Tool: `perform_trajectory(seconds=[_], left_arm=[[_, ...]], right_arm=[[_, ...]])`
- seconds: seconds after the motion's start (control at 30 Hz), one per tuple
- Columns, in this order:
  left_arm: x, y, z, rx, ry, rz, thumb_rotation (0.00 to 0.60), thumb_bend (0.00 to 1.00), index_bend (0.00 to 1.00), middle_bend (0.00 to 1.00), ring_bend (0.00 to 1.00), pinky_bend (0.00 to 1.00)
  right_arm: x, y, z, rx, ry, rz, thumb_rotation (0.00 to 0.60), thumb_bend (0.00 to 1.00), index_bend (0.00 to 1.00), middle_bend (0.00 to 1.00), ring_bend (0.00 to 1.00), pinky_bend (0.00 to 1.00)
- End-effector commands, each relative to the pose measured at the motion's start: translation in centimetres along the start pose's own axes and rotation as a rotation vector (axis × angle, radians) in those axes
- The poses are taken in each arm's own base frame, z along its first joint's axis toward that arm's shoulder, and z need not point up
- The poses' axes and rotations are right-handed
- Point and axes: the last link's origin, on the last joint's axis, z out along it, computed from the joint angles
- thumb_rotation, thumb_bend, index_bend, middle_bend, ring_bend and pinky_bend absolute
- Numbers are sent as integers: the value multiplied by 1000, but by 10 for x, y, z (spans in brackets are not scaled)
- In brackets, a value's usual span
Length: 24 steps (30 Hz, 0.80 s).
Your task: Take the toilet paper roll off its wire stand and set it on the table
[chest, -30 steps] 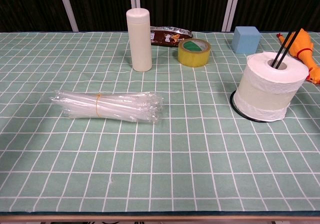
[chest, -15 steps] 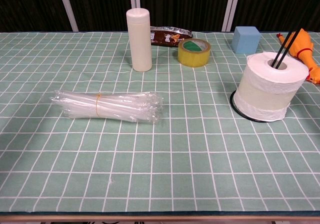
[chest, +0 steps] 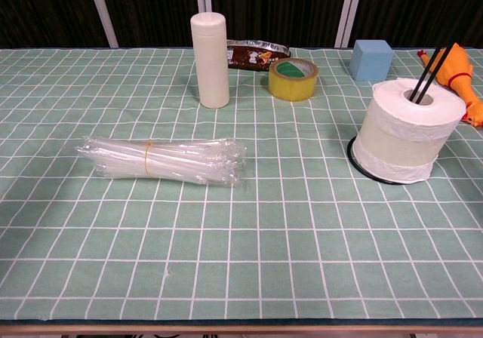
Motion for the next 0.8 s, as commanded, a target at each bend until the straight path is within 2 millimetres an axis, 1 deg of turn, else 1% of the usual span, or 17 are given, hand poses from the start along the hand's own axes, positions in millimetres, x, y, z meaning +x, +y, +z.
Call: perform_trajectory(seconds=[0.03, 0.13, 0.2, 0.33, 0.4, 0.53, 0.67, 0.8], left_arm=[[0, 0, 0, 0, 1, -2, 600, 44, 141, 46, 0, 0], [0, 0, 0, 1, 4, -3, 600, 44, 141, 46, 0, 0], [0, -1, 0, 2, 3, -4, 600, 44, 141, 46, 0, 0], [0, -1, 1, 2, 2, -3, 600, 44, 141, 46, 0, 0], [-1, -1, 1, 2, 1, -2, 600, 44, 141, 46, 0, 0], [0, -1, 1, 3, 1, -1, 600, 44, 141, 46, 0, 0], [-1, -1, 2, 4, -4, 2, 600, 44, 141, 46, 0, 0], [-3, 0, 2, -2, -14, 4, 600, 44, 141, 46, 0, 0]], right_arm=[[-12, -10, 24, -34, -128, 216, 600, 0, 0, 0, 0, 0], [-24, -18, 42, -59, -163, 433, 600, 0, 0, 0, 0, 0], [-31, -21, 51, -64, -165, 512, 600, 0, 0, 0, 0, 0], [-46, -21, 64, -71, -149, 560, 600, 0, 0, 0, 0, 0], [-61, -21, 71, -93, -143, 606, 600, 0, 0, 0, 0, 0], [-79, -19, 79, -131, -138, 679, 600, 0, 0, 0, 0, 0], [-92, -13, 84, -151, -117, 733, 600, 0, 0, 0, 0, 0], [-108, -5, 89, -140, -58, 761, 600, 0, 0, 0, 0, 0]])
